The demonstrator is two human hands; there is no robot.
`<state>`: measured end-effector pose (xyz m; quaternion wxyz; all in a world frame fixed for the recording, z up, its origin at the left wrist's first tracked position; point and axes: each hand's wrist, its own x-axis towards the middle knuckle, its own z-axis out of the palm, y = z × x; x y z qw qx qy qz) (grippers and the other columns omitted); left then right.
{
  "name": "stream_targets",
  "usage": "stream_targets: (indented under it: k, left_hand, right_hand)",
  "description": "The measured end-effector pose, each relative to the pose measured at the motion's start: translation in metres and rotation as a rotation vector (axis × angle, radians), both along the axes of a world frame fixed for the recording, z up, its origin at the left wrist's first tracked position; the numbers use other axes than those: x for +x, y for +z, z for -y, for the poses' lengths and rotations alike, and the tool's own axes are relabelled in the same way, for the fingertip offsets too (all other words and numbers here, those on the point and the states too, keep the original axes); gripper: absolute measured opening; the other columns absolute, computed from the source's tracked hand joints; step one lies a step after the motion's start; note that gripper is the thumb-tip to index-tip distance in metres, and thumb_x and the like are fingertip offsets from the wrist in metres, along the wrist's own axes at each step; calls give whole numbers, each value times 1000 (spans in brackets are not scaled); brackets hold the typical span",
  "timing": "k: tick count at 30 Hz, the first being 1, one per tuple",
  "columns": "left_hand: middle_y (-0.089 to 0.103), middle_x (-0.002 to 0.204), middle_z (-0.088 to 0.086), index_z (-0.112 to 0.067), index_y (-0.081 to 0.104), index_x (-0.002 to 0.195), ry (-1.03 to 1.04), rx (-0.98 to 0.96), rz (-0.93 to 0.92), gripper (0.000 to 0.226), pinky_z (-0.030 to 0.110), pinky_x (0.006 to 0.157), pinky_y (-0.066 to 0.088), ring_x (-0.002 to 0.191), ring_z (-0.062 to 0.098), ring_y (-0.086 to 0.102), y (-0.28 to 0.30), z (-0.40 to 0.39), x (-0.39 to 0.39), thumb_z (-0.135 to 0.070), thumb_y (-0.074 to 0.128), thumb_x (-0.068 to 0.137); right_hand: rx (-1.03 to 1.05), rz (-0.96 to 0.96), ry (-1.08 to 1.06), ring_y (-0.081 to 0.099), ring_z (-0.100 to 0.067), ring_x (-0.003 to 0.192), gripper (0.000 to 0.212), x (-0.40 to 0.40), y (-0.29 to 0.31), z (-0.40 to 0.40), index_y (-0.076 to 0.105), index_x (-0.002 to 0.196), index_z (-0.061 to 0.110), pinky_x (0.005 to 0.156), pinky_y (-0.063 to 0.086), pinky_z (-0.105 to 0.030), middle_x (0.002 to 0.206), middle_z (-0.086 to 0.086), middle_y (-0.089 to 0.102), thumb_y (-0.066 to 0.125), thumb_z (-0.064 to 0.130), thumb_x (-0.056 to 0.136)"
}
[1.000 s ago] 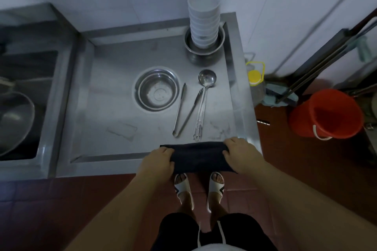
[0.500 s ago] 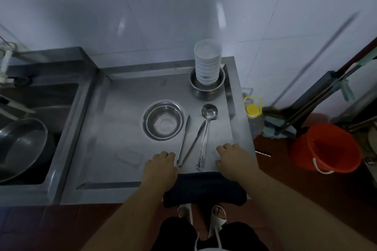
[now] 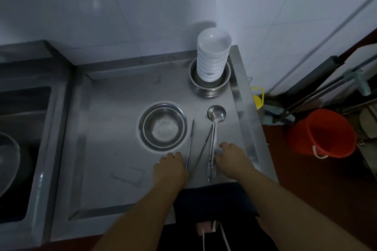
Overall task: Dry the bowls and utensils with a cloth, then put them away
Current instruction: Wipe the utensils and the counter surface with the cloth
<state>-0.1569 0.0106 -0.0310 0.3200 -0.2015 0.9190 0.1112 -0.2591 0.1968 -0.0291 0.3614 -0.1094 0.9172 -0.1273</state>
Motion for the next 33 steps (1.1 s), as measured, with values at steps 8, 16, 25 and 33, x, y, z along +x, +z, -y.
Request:
stream_targets:
  k: [8,16,25,33]
  left_hand:
    - [51,140,9,-15,46,141,128,118,-14,58,42,100,47,128,28,51,-33,-11,-31,-48,64,98]
    - [44,141,11,-12,39,139,311,111,-21,67,48,99,53,132,31,47,-52,-40,-61,-46,73,93]
    - [46,141,14,-8,41,134,362,134,-42,60,50,99,52,131,35,49,-66,-44,-69,-40,73,95]
    - [48,142,15,-5,42,139,469,175,-110,65,53,101,52,130,37,51,-60,-20,-53,-40,72,93]
  right_hand:
    - [-81,79,-244,59,-35,117,37,-18,-33,7,56,132,8,97,51,-41,130,-17,60,56,31,103]
    - [-127,92,-410,63,-32,106,32,-35,-57,12,59,122,11,89,53,-40,120,-12,65,63,33,99]
    - [-144,86,-479,62,-30,102,21,-41,-71,22,55,110,15,84,53,-41,108,-5,59,64,30,98]
    - [-90,65,-557,64,-37,114,40,-40,-71,41,58,122,5,96,54,-46,124,-17,65,69,33,96]
